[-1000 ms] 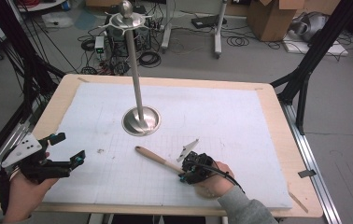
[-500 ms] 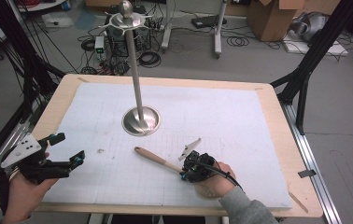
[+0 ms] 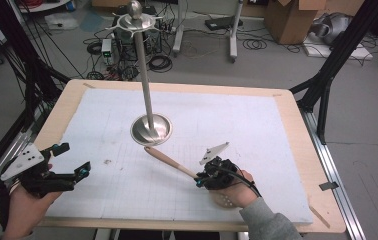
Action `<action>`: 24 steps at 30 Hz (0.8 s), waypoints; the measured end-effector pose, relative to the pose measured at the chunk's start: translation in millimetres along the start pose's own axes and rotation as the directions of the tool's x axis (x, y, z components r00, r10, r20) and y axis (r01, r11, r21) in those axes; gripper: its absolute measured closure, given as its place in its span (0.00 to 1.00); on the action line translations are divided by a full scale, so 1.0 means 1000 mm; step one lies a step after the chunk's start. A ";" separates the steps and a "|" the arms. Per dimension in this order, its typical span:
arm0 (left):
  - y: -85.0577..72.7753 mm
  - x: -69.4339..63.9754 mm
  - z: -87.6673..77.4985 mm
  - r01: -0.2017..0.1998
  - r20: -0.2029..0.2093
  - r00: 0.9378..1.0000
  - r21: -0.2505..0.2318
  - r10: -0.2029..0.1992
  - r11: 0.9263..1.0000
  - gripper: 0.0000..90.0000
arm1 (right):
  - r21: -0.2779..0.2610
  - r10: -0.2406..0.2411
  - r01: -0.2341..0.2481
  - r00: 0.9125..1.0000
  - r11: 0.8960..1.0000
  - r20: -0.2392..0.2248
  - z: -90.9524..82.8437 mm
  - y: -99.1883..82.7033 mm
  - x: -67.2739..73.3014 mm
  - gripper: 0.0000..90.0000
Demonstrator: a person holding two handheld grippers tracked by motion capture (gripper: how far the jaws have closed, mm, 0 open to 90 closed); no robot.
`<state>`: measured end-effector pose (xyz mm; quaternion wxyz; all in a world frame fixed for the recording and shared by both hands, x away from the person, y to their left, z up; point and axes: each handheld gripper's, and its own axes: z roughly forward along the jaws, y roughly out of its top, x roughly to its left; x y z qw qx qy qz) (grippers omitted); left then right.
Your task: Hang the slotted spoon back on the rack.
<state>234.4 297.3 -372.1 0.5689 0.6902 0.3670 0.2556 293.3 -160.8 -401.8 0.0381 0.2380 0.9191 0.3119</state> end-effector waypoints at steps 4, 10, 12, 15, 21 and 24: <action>0.000 0.000 -0.002 -0.001 0.004 1.000 -0.004 0.001 1.000 0.02 | -0.054 0.014 -0.014 1.000 0.998 -0.014 -0.010 0.002 -0.004 0.87; 0.000 0.000 -0.004 -0.004 0.006 1.000 -0.015 0.004 1.000 0.02 | -0.161 0.031 -0.036 0.999 0.986 -0.031 -0.027 0.007 -0.013 0.87; 0.000 0.000 -0.004 -0.002 0.006 1.000 -0.015 0.002 1.000 0.02 | -0.192 0.027 -0.033 0.999 0.981 -0.032 -0.033 0.009 -0.016 0.87; 0.000 0.000 -0.005 0.000 0.013 1.000 -0.017 0.001 1.000 0.02 | -0.234 0.034 -0.043 0.999 0.971 -0.042 -0.040 0.011 -0.020 0.87; 0.000 0.000 -0.005 0.012 0.036 0.999 -0.036 -0.010 0.999 0.02 | -0.316 0.024 -0.041 0.998 0.948 -0.059 -0.051 0.014 -0.028 0.87; 0.000 0.000 -0.006 0.013 0.043 0.999 -0.041 -0.011 0.999 0.02 | -0.344 0.013 -0.034 0.998 0.938 -0.063 -0.055 0.015 -0.031 0.87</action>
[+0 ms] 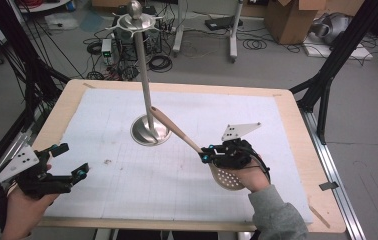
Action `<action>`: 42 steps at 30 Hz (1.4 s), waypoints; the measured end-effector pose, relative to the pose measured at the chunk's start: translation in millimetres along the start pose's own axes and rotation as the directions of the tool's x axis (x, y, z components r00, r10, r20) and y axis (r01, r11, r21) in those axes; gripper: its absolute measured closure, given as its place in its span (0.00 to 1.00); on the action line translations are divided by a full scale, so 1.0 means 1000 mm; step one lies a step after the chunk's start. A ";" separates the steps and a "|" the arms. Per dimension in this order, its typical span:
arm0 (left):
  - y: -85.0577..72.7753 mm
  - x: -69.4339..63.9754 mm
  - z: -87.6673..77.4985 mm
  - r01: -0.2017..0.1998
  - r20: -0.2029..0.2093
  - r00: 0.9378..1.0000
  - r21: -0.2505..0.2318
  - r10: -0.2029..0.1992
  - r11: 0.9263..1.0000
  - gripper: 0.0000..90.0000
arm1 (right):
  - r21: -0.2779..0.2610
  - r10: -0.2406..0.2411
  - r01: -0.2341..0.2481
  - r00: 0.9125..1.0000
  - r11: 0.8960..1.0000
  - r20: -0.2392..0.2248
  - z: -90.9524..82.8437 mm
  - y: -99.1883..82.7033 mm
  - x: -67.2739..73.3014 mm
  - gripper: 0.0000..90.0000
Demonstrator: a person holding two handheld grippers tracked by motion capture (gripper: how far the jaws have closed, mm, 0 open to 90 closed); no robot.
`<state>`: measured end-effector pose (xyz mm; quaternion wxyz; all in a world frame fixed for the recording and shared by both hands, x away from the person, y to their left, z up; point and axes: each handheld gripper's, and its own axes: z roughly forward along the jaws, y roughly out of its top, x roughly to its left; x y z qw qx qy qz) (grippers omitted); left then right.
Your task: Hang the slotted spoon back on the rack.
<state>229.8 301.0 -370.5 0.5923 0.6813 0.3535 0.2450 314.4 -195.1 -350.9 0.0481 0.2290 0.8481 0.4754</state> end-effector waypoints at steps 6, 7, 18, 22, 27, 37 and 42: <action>0.001 0.000 -0.001 0.006 0.014 1.000 -0.013 -0.006 1.000 0.02 | -0.022 -0.013 0.012 1.000 1.000 -0.018 -0.008 0.005 -0.006 0.87; 0.000 0.000 -0.001 0.007 0.015 1.000 -0.013 -0.007 1.000 0.02 | -0.018 -0.012 0.012 1.000 1.000 -0.021 -0.010 0.006 -0.007 0.87; -0.001 0.000 0.000 0.012 0.011 1.000 -0.003 -0.012 1.000 0.02 | -0.036 -0.036 0.035 0.998 0.999 -0.048 -0.034 0.029 -0.014 0.87; -0.001 0.000 0.001 0.014 0.013 1.000 -0.003 -0.014 1.000 0.02 | -0.060 -0.035 0.032 0.999 0.998 -0.041 -0.041 0.037 -0.014 0.87; -0.001 0.000 0.001 0.015 0.014 1.000 -0.004 -0.015 1.000 0.02 | -0.097 -0.037 0.035 0.999 0.995 -0.027 -0.049 0.045 -0.015 0.87; -0.001 0.001 -0.001 0.016 0.013 1.000 -0.003 -0.016 1.000 0.02 | -0.146 -0.048 0.048 0.999 0.988 0.004 -0.058 0.062 -0.016 0.87; -0.001 0.001 -0.001 0.018 0.011 1.000 -0.005 -0.018 1.000 0.02 | -0.183 -0.043 0.049 0.998 0.982 0.034 -0.062 0.070 -0.016 0.87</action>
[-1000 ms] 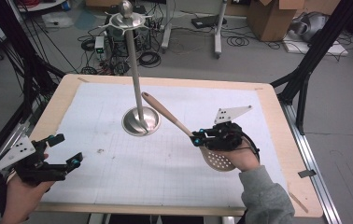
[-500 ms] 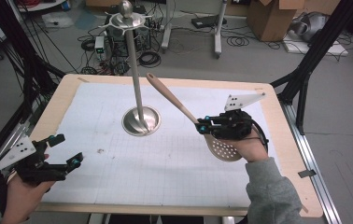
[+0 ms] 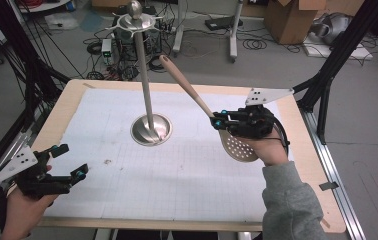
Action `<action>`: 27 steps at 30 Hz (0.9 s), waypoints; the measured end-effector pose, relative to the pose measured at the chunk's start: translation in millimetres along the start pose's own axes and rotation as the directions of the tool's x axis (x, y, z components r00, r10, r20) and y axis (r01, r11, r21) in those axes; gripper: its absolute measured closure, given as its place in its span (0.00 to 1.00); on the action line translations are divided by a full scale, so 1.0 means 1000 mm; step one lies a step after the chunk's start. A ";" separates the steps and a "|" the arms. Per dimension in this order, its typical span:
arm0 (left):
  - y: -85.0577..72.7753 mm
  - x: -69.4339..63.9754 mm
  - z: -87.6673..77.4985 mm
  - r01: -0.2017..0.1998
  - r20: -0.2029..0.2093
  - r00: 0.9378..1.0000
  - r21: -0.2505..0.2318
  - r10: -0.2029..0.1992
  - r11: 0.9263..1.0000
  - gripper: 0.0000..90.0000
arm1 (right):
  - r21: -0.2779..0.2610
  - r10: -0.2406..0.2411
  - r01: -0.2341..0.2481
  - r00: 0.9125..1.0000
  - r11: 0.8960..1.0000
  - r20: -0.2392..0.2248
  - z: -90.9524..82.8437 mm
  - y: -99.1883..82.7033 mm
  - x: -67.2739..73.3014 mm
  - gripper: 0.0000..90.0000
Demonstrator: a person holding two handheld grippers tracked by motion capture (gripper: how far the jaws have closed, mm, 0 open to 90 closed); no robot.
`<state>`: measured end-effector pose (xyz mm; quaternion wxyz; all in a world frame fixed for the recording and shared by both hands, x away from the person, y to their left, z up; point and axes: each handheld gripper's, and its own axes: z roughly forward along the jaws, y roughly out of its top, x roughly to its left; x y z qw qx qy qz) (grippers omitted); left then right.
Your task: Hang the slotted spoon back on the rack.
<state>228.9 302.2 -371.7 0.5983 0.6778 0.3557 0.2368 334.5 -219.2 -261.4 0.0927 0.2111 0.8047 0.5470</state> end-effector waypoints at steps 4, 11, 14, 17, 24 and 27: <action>0.000 0.000 -0.001 0.000 0.001 1.000 0.000 0.000 1.000 0.02 | -0.007 -0.001 0.001 1.000 1.000 0.010 0.000 0.007 0.000 0.87; -0.001 0.000 -0.003 0.006 0.003 1.000 -0.004 -0.006 1.000 0.02 | -0.019 -0.019 0.020 0.999 1.000 0.037 -0.001 0.018 -0.001 0.87; -0.001 0.000 -0.003 0.007 0.001 1.000 -0.002 -0.007 1.000 0.02 | -0.024 -0.015 0.016 0.999 1.000 0.047 -0.001 0.021 -0.002 0.87; -0.002 0.000 -0.003 0.009 0.002 1.000 -0.003 -0.009 1.000 0.02 | -0.036 -0.009 0.011 0.998 0.999 0.055 -0.001 0.024 -0.004 0.87; -0.002 0.001 -0.004 0.010 0.002 1.000 -0.002 -0.010 1.000 0.02 | -0.055 0.006 -0.002 0.998 0.998 0.070 0.000 0.030 -0.006 0.87; -0.002 0.001 -0.005 0.010 0.000 1.000 0.000 -0.010 1.000 0.02 | -0.062 0.012 -0.008 0.997 0.998 0.075 0.001 0.031 -0.008 0.87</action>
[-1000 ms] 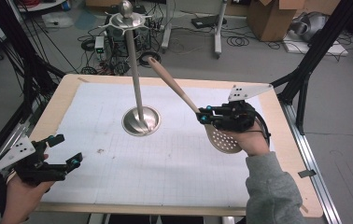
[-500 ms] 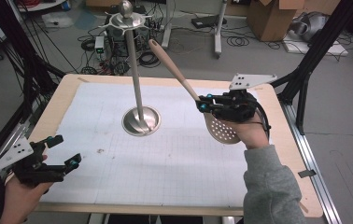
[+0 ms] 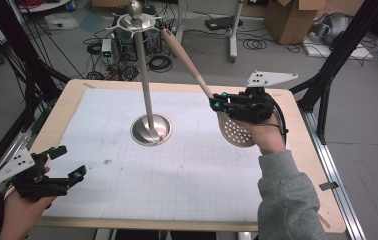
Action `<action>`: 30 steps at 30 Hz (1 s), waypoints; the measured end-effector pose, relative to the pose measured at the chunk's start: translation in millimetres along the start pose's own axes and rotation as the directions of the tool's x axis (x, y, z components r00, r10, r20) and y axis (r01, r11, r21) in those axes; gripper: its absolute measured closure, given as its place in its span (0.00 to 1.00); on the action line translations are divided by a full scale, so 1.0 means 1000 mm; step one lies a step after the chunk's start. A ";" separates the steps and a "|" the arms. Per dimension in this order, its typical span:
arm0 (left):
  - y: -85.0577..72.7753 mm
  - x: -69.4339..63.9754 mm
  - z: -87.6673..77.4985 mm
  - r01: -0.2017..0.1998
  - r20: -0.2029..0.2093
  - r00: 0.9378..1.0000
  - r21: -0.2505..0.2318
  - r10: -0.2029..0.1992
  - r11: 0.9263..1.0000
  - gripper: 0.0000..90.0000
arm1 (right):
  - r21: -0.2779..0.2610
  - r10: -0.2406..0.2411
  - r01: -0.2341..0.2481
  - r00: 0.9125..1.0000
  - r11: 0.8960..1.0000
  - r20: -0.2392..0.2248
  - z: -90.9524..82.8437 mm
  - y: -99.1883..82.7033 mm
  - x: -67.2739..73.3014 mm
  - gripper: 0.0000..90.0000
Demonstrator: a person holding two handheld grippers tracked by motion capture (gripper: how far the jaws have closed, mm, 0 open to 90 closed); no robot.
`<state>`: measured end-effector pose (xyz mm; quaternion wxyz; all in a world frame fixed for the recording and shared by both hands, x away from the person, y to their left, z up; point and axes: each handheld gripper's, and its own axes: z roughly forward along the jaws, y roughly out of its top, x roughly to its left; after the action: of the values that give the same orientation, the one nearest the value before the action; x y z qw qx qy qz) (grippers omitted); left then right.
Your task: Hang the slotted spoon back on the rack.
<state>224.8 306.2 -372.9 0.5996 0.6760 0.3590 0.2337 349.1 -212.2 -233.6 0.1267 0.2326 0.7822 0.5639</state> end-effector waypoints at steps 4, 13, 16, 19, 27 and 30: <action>0.000 0.000 0.000 0.000 -0.001 1.000 0.002 0.000 1.000 0.02 | -0.006 0.008 -0.008 1.000 1.000 -0.004 0.001 0.001 -0.001 0.87; 0.000 0.000 -0.003 -0.001 -0.005 1.000 0.001 0.001 1.000 0.02 | -0.015 0.020 -0.020 1.000 1.000 -0.013 0.008 0.004 -0.003 0.87; -0.001 0.000 -0.004 0.002 -0.007 1.000 -0.001 -0.002 1.000 0.02 | -0.014 0.026 -0.026 1.000 1.000 -0.016 0.010 0.004 -0.003 0.87; -0.001 0.001 -0.005 0.002 -0.008 1.000 0.003 -0.002 1.000 0.02 | -0.012 0.028 -0.028 0.999 1.000 -0.016 0.012 0.005 -0.004 0.87; -0.001 0.001 -0.006 0.002 -0.010 1.000 0.003 -0.002 1.000 0.02 | -0.006 0.033 -0.033 0.999 0.999 -0.024 0.018 0.004 -0.005 0.87; -0.001 0.001 -0.007 0.001 -0.010 1.000 0.003 -0.001 1.000 0.02 | -0.002 0.033 -0.033 0.999 0.999 -0.027 0.021 0.004 -0.004 0.87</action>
<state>220.0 311.4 -372.7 0.5970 0.6755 0.3627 0.2360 363.5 -196.1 -237.2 0.1070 0.2380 0.7793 0.5698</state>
